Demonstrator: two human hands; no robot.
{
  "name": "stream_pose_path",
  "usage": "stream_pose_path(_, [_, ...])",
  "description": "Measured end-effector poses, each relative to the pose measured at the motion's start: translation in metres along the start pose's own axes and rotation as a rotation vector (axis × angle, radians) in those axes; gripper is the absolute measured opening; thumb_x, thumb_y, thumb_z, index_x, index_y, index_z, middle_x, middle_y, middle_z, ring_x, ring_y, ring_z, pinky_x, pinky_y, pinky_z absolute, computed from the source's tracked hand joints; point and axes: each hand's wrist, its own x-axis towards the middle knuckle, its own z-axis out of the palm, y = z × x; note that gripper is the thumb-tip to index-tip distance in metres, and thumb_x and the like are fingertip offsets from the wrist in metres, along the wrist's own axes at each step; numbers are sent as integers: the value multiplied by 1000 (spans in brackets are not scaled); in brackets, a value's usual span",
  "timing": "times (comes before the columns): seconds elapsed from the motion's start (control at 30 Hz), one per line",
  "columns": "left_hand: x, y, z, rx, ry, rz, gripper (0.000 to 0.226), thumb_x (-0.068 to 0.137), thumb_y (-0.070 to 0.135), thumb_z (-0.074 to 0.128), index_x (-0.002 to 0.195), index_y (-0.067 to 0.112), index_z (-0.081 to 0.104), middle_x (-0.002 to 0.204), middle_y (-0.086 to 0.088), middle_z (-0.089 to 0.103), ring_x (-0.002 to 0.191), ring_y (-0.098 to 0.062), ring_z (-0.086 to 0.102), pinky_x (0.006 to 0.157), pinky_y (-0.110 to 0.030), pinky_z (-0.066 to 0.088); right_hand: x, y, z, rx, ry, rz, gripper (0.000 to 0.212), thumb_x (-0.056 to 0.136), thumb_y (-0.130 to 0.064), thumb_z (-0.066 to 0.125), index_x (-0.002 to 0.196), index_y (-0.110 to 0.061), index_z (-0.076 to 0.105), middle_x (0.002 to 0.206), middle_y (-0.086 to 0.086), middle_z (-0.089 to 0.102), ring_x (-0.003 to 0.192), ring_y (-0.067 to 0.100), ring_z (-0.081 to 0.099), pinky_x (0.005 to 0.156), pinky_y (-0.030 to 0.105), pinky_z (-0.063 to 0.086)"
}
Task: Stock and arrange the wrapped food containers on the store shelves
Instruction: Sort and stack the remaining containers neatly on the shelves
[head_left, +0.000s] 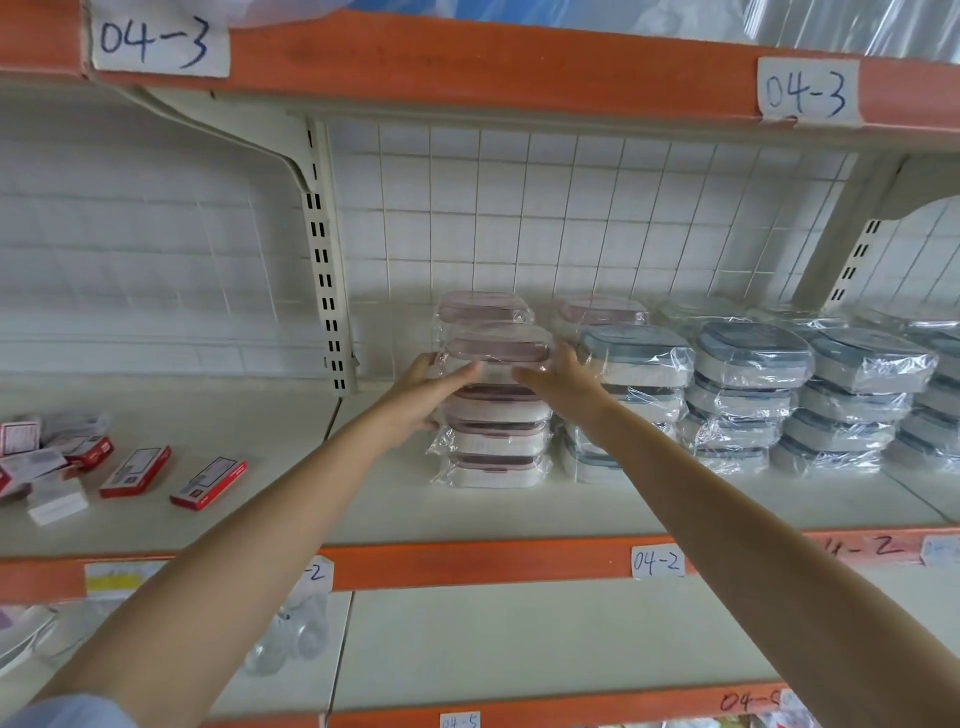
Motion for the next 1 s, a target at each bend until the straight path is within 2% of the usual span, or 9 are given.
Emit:
stream_pose_path(0.03, [0, 1, 1, -10, -9, -22, 87, 72, 62, 64, 143, 26, 30, 136, 1, 47, 118, -26, 53, 96, -45, 47, 0, 4, 4, 31, -17, 41, 44, 87, -40, 59, 120, -17, 41, 102, 4, 45, 94, 20, 49, 87, 35, 44])
stream_pose_path(0.13, [-1, -1, 6, -108, -52, -99, 74, 81, 59, 59, 141, 24, 35, 136, -4, 51, 118, -29, 55, 99, -46, 45, -1, 12, 14, 135, -38, 118, 74, 89, -45, 58, 141, -8, 22, 119, 8, 44, 112, 25, 46, 96, 37, 40])
stream_pose_path(0.23, [-3, -10, 8, -179, -68, -160, 70, 83, 56, 58, 139, 21, 35, 141, -3, 48, 127, -28, 48, 105, -53, 38, 1, 10, 22, 166, -54, 98, 72, 88, -45, 59, 139, -8, 24, 128, 11, 47, 107, 22, 46, 93, 36, 42])
stream_pose_path(0.37, [-5, -15, 2, -165, -21, -149, 60, 83, 55, 59, 131, 24, 39, 142, -6, 43, 125, -32, 47, 98, -56, 43, 2, 9, 26, 204, -70, 115, 83, 86, -51, 60, 145, -12, 16, 137, 12, 42, 118, 26, 45, 98, 39, 40])
stream_pose_path(0.47, [-7, -16, 3, -140, -33, -152, 67, 77, 63, 60, 128, 23, 40, 136, -11, 50, 119, -36, 53, 95, -53, 46, 0, 19, 29, 217, -82, 210, 107, 77, -64, 61, 149, -9, 5, 149, 15, 28, 136, 33, 30, 111, 46, 29])
stream_pose_path(0.57, [-7, -20, 9, -135, -14, -160, 72, 78, 65, 57, 135, 27, 35, 141, -6, 44, 128, -35, 45, 96, -53, 46, -3, 29, 36, 249, -145, 262, 112, 71, -70, 61, 149, -8, 9, 151, 12, 26, 137, 31, 28, 109, 45, 27])
stream_pose_path(0.7, [-5, -21, 9, -92, 9, -128, 77, 76, 69, 56, 137, 27, 35, 143, 0, 43, 127, -31, 45, 101, -53, 42, -4, 33, 39, 279, -162, 243, 98, 72, -68, 61, 141, -8, 27, 136, 10, 43, 110, 25, 49, 92, 38, 40])
stream_pose_path(0.87, [-6, -21, 2, -23, 36, -114, 77, 73, 67, 59, 132, 21, 41, 140, -10, 48, 130, -33, 44, 108, -54, 34, -1, 39, 43, 296, -143, 199, 85, 76, -63, 62, 133, -5, 37, 127, 8, 49, 110, 23, 48, 91, 36, 42])
stream_pose_path(1.0, [-8, -30, -3, 43, -36, -44, 79, 65, 45, 83, 130, 24, 43, 131, 2, 55, 122, -21, 52, 101, -45, 44, -1, 47, 38, 270, -163, 107, 35, 78, -39, 74, 86, -12, 52, 72, -14, 55, 66, -1, 54, 65, 18, 39])
